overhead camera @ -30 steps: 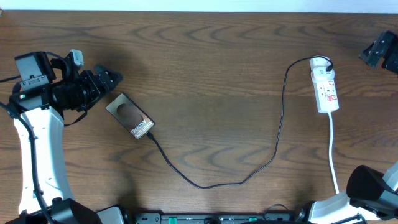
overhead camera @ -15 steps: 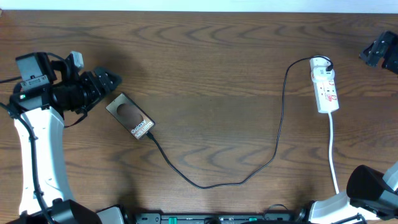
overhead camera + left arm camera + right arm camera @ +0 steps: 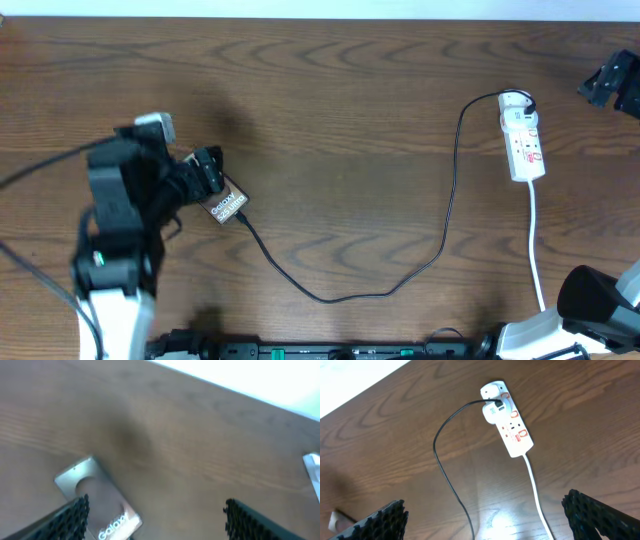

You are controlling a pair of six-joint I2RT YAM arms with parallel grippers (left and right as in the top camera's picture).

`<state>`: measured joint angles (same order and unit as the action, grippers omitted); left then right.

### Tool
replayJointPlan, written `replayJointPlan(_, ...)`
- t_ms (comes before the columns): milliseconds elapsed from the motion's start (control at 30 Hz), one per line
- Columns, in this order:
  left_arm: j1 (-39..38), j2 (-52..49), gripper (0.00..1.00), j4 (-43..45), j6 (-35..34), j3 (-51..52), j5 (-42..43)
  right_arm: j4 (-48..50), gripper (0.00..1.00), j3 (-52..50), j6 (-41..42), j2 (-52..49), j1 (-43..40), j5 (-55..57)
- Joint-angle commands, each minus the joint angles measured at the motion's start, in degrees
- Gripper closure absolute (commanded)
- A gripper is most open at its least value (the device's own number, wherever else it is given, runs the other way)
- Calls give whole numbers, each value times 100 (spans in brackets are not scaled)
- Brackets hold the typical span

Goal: Plug charger to phone and switch on socket

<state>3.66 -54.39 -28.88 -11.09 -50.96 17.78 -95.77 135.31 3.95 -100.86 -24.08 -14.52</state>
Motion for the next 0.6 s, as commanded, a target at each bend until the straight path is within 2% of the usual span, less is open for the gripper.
replayJointPlan(0,-236,1038,15,1036,103,1150,-354,-7,1,44,72,11,50,7)
replayJointPlan(333,-240,3287,15,3541,103,3639,-599,-7,1,44,72,11,50,7)
replayJointPlan(567,-225,4465,15,3974,105,4690,-804,-7,1,44,72,11,50,7)
